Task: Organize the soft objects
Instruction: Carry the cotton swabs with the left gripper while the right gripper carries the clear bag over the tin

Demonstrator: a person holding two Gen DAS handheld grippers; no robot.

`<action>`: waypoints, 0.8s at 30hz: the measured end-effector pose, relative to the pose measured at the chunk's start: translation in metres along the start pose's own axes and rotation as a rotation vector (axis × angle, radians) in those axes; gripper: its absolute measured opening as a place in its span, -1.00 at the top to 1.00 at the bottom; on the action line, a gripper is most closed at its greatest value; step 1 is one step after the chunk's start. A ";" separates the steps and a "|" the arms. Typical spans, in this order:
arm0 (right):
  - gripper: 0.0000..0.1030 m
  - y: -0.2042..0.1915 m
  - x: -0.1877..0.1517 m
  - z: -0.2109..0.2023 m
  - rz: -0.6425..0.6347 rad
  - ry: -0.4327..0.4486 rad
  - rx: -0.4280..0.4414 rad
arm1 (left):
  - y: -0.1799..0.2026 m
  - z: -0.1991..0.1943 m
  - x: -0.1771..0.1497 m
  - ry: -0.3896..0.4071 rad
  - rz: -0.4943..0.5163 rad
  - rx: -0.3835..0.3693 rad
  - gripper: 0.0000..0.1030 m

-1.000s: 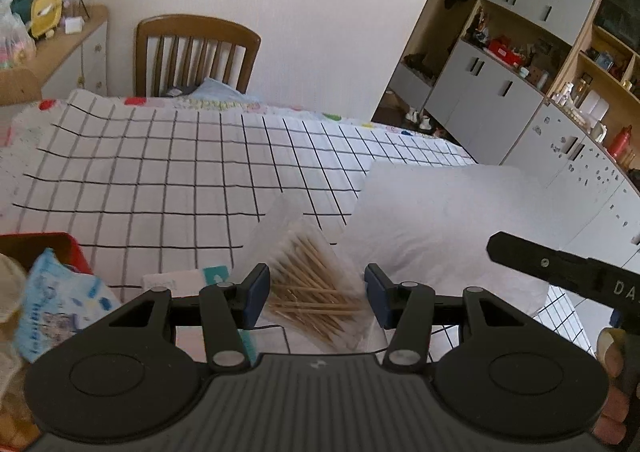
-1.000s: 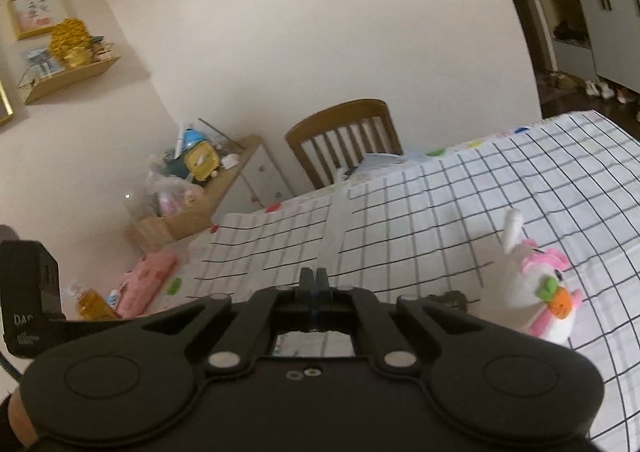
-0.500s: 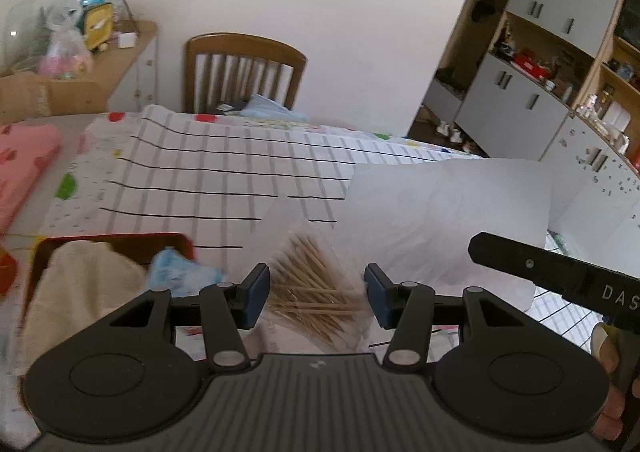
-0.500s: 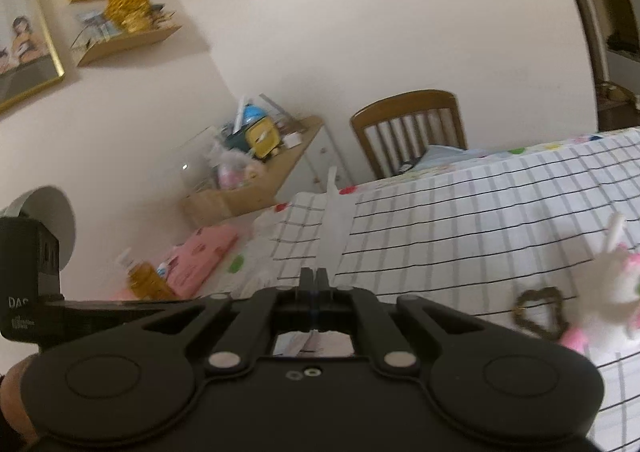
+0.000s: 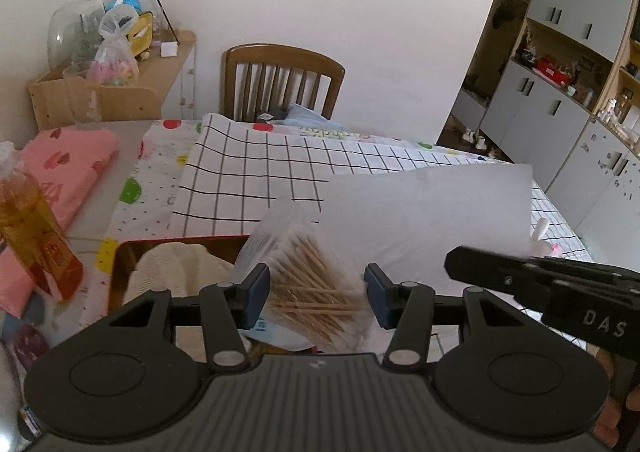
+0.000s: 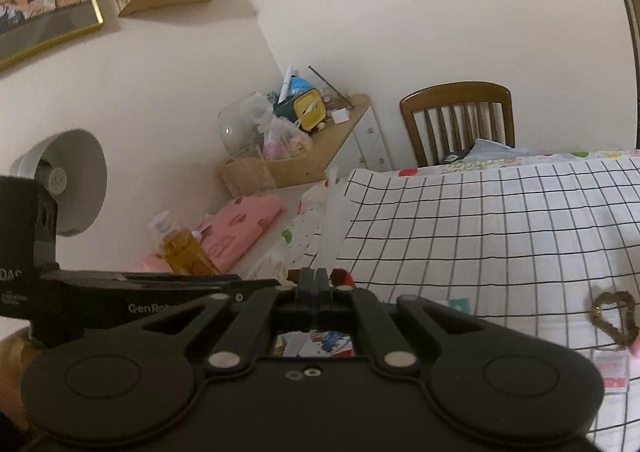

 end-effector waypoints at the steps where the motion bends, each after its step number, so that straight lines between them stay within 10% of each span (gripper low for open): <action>1: 1.00 -0.003 0.000 0.003 -0.006 -0.003 -0.001 | -0.004 -0.001 0.001 0.000 0.001 0.001 0.00; 24: 1.00 -0.048 -0.023 0.079 -0.086 -0.157 -0.020 | -0.066 0.020 0.000 -0.048 0.008 0.024 0.00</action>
Point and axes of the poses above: each gripper's, at about its wrist camera, not at the fingertips, and z roughly the way its jaws point, y to its right, x to its top, the point moved 1 cm from there along z, roughly the way its jaws point, and after that the axes turned 10 degrees about -z, right-handed, at the moved point
